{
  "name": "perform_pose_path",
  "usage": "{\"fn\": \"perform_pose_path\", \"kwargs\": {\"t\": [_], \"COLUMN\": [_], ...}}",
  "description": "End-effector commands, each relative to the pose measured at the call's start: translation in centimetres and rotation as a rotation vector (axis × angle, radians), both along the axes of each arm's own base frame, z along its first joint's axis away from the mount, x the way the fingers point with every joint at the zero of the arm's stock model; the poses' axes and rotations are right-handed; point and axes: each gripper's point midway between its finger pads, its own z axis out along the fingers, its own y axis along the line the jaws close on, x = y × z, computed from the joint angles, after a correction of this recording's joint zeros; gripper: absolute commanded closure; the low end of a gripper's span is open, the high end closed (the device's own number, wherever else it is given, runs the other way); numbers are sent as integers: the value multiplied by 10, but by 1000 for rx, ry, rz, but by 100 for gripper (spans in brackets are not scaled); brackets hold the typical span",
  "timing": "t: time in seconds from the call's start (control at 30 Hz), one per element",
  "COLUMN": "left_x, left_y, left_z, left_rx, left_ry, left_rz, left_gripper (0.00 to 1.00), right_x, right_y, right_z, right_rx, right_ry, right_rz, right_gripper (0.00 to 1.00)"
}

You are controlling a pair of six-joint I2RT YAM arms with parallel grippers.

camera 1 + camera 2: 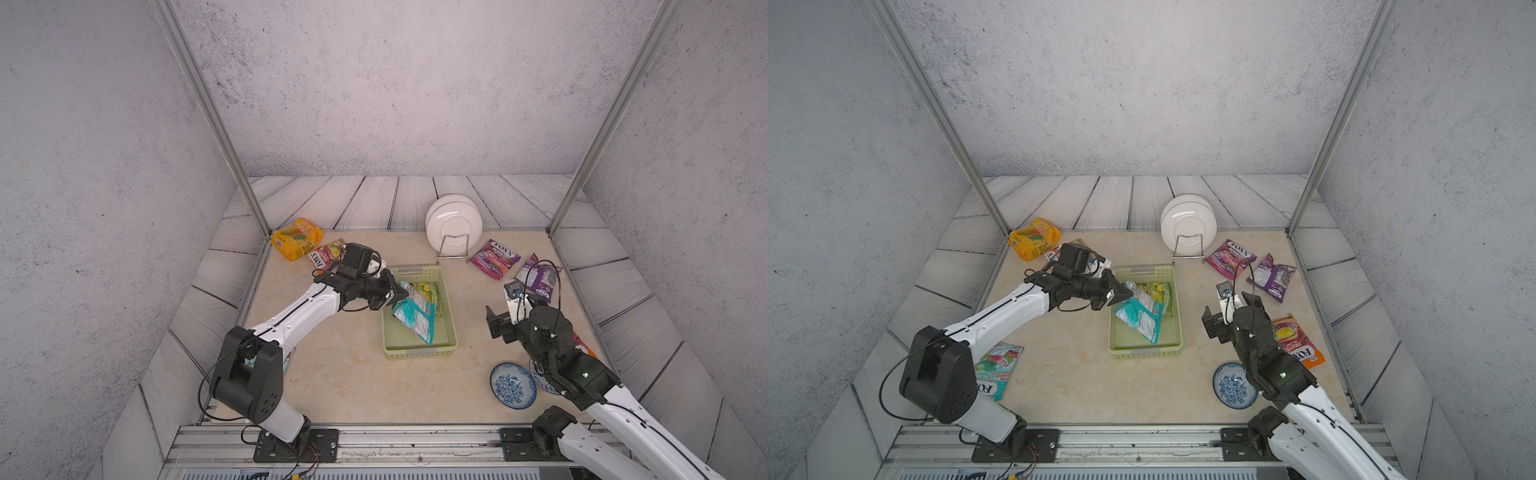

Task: Put the candies in the basket
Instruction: Place the candy in the basket.

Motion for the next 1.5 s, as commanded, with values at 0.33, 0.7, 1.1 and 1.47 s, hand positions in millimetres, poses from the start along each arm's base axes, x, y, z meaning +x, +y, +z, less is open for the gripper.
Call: {"fn": "perform_pose_path", "kwargs": {"t": [0.33, 0.7, 1.1, 1.47], "left_x": [4, -15, -18, 5], "left_y": [-15, -10, 9, 63], "left_z": [-25, -52, -10, 34], "left_rx": [65, 160, 185, 307], "left_ry": [23, 76, -82, -444], "left_rz": [7, 20, 11, -32], "left_gripper": [100, 84, 23, 2], "right_x": [-1, -1, 0, 3], "right_y": [-4, -5, -1, 19], "right_z": [4, 5, 1, -2], "right_rx": [2, -1, 3, 46], "right_ry": [-26, -28, -14, 69], "right_rz": [-14, -15, -2, 65], "right_gripper": [0, 0, 0, 0]}}
